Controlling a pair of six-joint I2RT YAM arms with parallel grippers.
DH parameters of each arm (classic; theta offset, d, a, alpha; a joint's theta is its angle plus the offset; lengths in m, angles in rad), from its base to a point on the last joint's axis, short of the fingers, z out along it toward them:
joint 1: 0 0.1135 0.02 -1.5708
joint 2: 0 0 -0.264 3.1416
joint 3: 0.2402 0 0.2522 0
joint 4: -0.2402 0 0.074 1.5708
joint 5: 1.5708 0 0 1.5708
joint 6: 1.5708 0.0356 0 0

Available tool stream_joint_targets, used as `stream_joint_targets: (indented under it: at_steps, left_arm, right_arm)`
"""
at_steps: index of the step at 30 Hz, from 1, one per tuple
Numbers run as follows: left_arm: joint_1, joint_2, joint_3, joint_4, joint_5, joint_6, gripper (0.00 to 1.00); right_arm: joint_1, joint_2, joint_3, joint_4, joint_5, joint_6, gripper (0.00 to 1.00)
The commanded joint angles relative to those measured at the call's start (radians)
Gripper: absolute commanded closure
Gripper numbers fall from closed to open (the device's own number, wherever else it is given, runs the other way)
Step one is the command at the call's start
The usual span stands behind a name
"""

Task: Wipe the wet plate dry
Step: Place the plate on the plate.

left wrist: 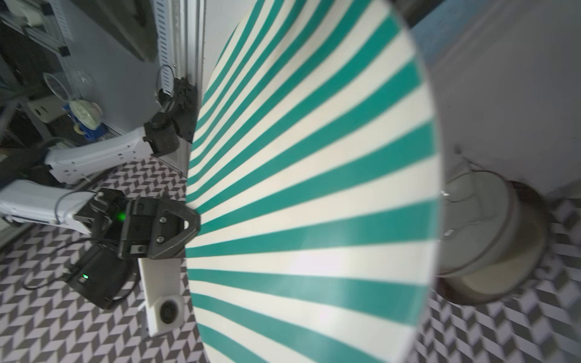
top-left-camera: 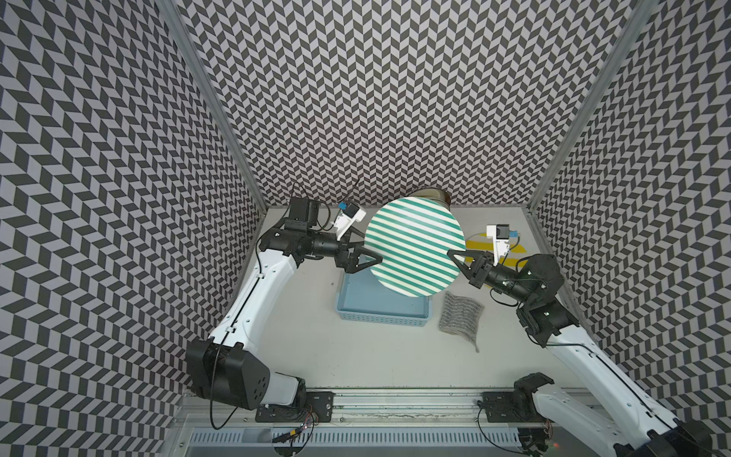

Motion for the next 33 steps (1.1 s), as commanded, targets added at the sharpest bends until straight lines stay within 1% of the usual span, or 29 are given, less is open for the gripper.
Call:
stream_joint_targets:
  at_steps: [1, 3, 4, 7, 9, 11, 16, 20, 22, 26, 33]
  left_arm:
    - [0.091, -0.080, -0.024, 0.169, -0.186, -0.168, 0.00]
    - [0.153, -0.115, -0.080, 0.293, -0.289, -0.251, 0.00]
    - [0.187, -0.127, -0.106, 0.345, -0.355, -0.286, 0.00]
    - [0.243, -0.126, -0.130, 0.380, -0.422, -0.280, 0.00]
    - [0.252, -0.121, -0.139, 0.376, -0.477, -0.259, 0.00]
    - [0.253, -0.116, -0.151, 0.361, -0.507, -0.228, 0.00]
    - [0.264, -0.129, -0.221, 0.369, -0.555, -0.198, 0.00]
    - [0.268, -0.134, -0.276, 0.387, -0.557, -0.184, 0.00]
    - [0.268, -0.133, -0.296, 0.396, -0.553, -0.184, 0.00]
    - [0.268, -0.125, -0.322, 0.411, -0.552, -0.184, 0.00]
    - [0.271, -0.125, -0.346, 0.430, -0.539, -0.197, 0.00]
  right_arm:
    - [-0.110, -0.031, 0.023, -0.028, 0.328, 0.121, 1.00]
    - [-0.173, -0.034, 0.023, -0.083, 0.405, 0.203, 1.00]
    - [-0.232, -0.027, 0.015, -0.100, 0.420, 0.261, 1.00]
    - [-0.347, 0.001, -0.044, -0.030, 0.366, 0.401, 1.00]
    - [-0.394, 0.028, -0.081, 0.022, 0.360, 0.479, 1.00]
    - [-0.420, 0.051, -0.110, 0.070, 0.371, 0.515, 1.00]
    - [-0.459, 0.109, -0.145, 0.108, 0.447, 0.544, 1.00]
    - [-0.491, 0.169, -0.207, 0.207, 0.471, 0.585, 1.00]
    - [-0.499, 0.218, -0.211, 0.247, 0.467, 0.577, 1.00]
    - [-0.516, 0.322, -0.166, 0.224, 0.411, 0.530, 1.00]
    - [-0.534, 0.436, -0.198, 0.315, 0.380, 0.510, 1.00]
